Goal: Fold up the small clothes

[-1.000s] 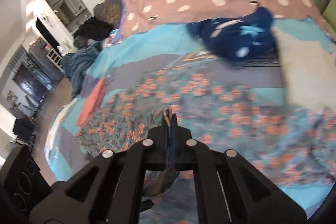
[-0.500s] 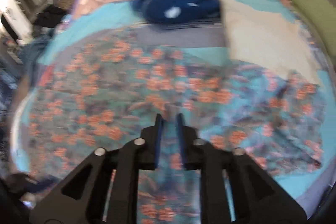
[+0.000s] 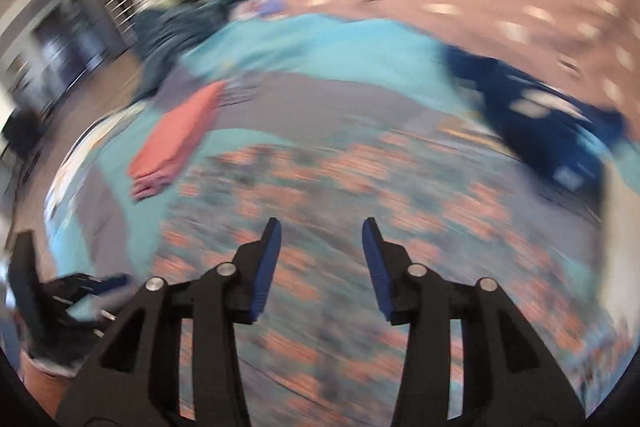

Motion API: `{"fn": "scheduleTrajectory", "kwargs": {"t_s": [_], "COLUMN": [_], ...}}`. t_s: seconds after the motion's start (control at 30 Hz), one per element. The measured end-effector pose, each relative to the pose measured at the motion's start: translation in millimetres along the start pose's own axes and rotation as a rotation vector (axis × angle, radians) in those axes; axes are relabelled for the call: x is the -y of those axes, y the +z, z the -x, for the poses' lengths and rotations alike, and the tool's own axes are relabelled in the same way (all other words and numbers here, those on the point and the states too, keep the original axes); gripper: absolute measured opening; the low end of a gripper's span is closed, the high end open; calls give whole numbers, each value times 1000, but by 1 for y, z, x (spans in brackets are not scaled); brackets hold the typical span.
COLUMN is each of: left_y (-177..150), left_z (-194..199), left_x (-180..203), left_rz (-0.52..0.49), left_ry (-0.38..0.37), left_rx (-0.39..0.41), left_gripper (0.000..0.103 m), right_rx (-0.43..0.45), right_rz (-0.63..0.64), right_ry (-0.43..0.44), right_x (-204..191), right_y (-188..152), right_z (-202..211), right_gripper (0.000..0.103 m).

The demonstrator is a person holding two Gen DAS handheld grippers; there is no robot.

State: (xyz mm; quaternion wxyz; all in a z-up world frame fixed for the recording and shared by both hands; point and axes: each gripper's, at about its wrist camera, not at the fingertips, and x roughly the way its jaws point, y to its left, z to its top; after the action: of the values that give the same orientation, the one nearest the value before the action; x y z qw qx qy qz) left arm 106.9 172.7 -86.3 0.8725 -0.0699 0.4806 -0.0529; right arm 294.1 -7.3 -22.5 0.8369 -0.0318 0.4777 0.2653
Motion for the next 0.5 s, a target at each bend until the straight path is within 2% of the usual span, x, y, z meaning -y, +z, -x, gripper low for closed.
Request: {"fn": "scheduleTrajectory", "kwargs": {"t_s": [0.07, 0.2, 0.37, 0.43, 0.47, 0.5], "left_y": [2, 15, 24, 24, 24, 23], "left_z": [-10, -25, -32, -33, -33, -33], "left_x": [-2, -4, -7, -6, -5, -5], "left_rz": [15, 58, 68, 58, 52, 47], "left_ry": [2, -9, -18, -12, -7, -1], "left_rx": [-8, 13, 30, 38, 43, 49], "left_gripper": [43, 43, 43, 43, 43, 41], "right_rx": [-56, -135, -250, -292, -301, -299], "right_rz": [40, 85, 106, 113, 128, 133], "right_ry": [41, 50, 54, 60, 56, 37], "right_x": [-32, -72, -90, -96, -99, -100], "right_y": [24, 60, 74, 74, 73, 73], "right_z": [-33, -87, -141, -159, -165, -167], "right_gripper": [45, 51, 57, 55, 23, 2]}}
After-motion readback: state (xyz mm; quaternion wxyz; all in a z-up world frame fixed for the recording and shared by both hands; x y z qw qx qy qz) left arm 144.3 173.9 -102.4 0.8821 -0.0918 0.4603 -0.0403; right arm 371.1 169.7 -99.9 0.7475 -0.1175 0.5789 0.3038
